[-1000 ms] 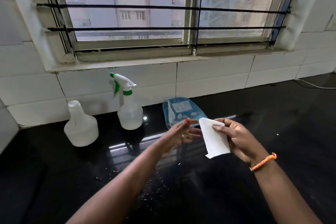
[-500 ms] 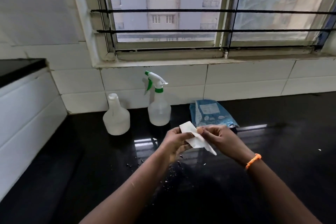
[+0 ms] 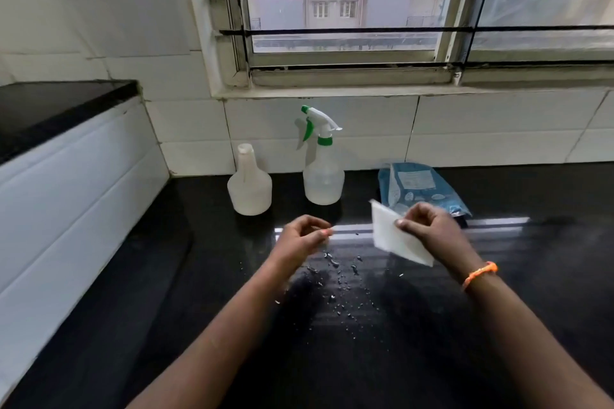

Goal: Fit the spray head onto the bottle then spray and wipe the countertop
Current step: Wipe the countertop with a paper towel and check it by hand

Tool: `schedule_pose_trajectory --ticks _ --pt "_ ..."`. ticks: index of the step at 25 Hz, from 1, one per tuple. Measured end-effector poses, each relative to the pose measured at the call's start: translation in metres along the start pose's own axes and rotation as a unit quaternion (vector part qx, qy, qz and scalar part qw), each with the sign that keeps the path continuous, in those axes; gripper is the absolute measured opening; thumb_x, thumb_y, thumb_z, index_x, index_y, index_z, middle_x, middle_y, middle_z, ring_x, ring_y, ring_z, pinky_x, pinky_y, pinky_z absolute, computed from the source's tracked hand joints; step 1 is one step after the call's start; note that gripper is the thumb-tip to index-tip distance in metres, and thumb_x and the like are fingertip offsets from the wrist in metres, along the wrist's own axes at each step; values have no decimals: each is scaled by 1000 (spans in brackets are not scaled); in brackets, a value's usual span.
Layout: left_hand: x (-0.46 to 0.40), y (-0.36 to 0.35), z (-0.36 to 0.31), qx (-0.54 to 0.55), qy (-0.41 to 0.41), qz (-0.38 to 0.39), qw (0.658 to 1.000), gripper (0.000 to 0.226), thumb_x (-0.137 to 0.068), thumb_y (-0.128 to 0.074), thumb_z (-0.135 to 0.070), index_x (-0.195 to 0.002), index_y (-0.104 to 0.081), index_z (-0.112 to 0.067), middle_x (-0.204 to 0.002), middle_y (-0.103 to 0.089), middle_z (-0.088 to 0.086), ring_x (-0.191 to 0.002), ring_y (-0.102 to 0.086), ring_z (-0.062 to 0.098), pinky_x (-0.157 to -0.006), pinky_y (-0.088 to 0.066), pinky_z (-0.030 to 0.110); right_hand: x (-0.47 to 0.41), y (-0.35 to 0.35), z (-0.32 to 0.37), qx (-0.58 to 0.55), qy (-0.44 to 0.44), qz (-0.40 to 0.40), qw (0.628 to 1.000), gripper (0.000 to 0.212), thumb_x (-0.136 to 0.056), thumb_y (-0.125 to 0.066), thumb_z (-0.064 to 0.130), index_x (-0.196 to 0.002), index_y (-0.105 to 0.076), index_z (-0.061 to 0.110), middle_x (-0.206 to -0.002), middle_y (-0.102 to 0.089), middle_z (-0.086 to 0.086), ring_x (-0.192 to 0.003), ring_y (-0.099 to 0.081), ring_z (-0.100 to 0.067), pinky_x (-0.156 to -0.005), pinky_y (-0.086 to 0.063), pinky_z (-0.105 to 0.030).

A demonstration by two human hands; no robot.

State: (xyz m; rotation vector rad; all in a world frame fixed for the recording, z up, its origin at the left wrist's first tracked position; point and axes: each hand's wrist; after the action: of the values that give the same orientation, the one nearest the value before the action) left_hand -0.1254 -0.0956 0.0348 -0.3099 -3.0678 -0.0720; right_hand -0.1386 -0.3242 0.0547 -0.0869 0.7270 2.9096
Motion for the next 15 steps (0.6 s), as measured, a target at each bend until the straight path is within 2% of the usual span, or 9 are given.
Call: schedule_pose_trajectory --ticks 2,4,6,8,10,13,15 --pt "16 34 15 -140 -25 -106 984 5 -86 -61 -13 -90 -61 -16 -94 -65 5 -93 -61 20 -74 -48 23 -6 6 -5 62 43 -120 990 4 -85 -60 10 -86 -58 12 -95 -66 -17 -85 -62 -28 -70 -46 -31" --pt "39 65 32 -267 -29 -170 948 17 -87 -60 -20 -104 -60 -16 -105 -66 4 -101 -60 19 -82 -44 26 -9 6 -11 161 74 -184 967 22 -86 -55 7 -108 -60 7 -103 -68 -24 -91 -66 -36 -75 -49 -36" --pt "59 93 48 -404 -8 -168 899 37 -89 -56 -31 -123 -52 -17 -129 -58 6 -121 -51 22 -100 -38 32 -7 -5 -18 266 60 -159 949 29 -88 -52 6 -116 -61 7 -105 -68 -27 -92 -65 -41 -77 -51 -41" --pt "74 118 59 -508 44 -134 850 53 -92 -45 -42 -139 -34 -19 -150 -35 5 -142 -25 22 -116 -17 43 0 -27 -23 354 5 -83 932 28 -89 -47 5 -112 -63 8 -105 -67 -27 -94 -63 -40 -75 -50 -40" --pt "87 134 66 -549 74 -111 825 57 -94 -36 -47 -144 -21 -24 -157 -17 0 -146 -6 18 -118 -3 47 11 -51 -23 408 -37 -42 911 28 -89 -40 2 -109 -59 4 -109 -65 -25 -100 -61 -39 -78 -49 -39" --pt "101 141 77 -584 69 -93 804 56 -96 -25 -48 -146 -12 -27 -159 -6 -4 -146 1 17 -118 -1 47 22 -89 -3 409 -48 -36 910 27 -89 -37 2 -107 -57 2 -110 -65 -23 -102 -61 -38 -80 -50 -39" --pt "103 143 78 -595 61 -88 796 56 -96 -22 -49 -146 -9 -29 -159 -4 -5 -146 1 15 -118 -2 44 29 -122 18 392 -21 -5 920 28 -91 -35 3 -108 -57 1 -110 -65 -22 -103 -60 -36 -80 -49 -38"
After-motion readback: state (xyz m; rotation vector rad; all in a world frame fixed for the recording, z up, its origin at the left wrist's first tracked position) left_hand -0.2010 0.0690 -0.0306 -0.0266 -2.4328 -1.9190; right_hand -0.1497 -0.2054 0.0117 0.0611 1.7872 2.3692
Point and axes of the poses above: each hand's wrist, its own x-axis away from the middle knuckle, its own y-axis out of the back of the hand, z = x × y
